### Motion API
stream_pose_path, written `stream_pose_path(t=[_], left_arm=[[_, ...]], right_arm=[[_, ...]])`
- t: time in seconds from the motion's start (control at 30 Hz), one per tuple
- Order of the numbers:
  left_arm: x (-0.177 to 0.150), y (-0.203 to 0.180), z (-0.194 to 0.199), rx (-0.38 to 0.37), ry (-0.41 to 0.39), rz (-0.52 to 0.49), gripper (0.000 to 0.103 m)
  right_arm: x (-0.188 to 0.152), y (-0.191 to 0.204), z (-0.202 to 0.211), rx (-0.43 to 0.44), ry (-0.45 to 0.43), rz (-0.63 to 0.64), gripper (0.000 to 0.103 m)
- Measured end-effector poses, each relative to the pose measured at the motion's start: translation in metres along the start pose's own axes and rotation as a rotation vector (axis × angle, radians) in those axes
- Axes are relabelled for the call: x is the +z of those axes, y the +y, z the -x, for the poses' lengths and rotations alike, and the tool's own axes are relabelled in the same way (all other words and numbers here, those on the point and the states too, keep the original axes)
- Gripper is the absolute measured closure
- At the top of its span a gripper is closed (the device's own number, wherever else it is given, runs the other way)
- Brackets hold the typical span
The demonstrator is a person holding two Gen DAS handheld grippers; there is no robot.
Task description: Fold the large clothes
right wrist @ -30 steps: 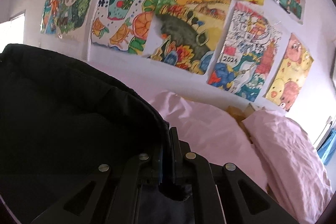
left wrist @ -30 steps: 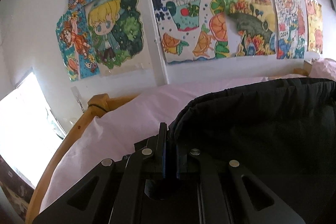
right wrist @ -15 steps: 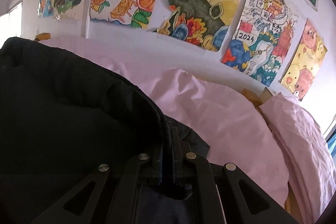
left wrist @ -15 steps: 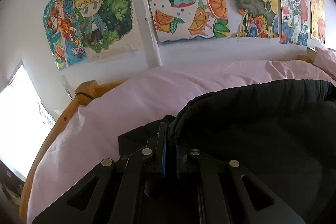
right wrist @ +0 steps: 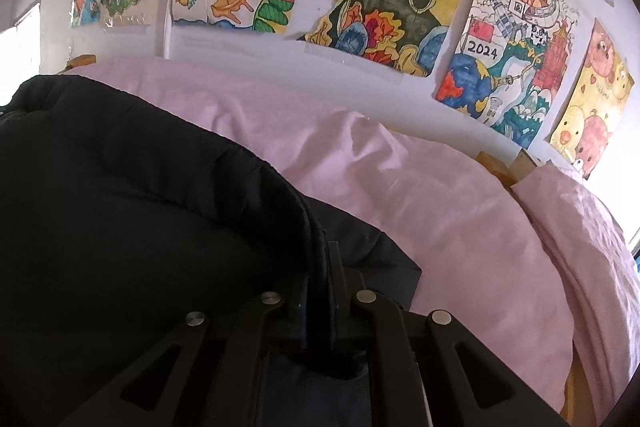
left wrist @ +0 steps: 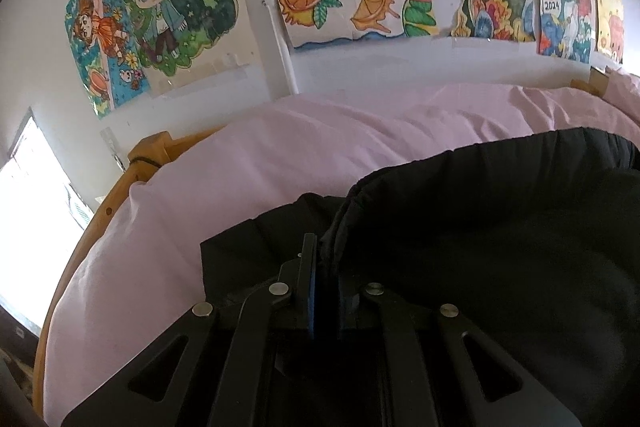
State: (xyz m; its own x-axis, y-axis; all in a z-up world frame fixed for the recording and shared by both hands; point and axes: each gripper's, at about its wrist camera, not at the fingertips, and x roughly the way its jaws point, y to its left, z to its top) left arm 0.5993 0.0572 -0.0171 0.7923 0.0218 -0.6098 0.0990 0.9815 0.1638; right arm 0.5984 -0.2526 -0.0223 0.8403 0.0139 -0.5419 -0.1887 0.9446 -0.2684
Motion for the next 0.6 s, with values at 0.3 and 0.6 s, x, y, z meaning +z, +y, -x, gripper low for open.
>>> stream_pose_path(t=[0.3, 0.6], left_arm=[[-0.001, 0.004, -0.007, -0.024, 0.022, 0.02, 0.09], [-0.001, 0.048, 0.007, -0.062, -0.005, 0.235, 0.024]], right_arm=[[-0.001, -0.002, -0.012, 0.012, 0.017, -0.009, 0.09], [0.002, -0.014, -0.008, 0.052, 0.017, -0.036, 0.078]])
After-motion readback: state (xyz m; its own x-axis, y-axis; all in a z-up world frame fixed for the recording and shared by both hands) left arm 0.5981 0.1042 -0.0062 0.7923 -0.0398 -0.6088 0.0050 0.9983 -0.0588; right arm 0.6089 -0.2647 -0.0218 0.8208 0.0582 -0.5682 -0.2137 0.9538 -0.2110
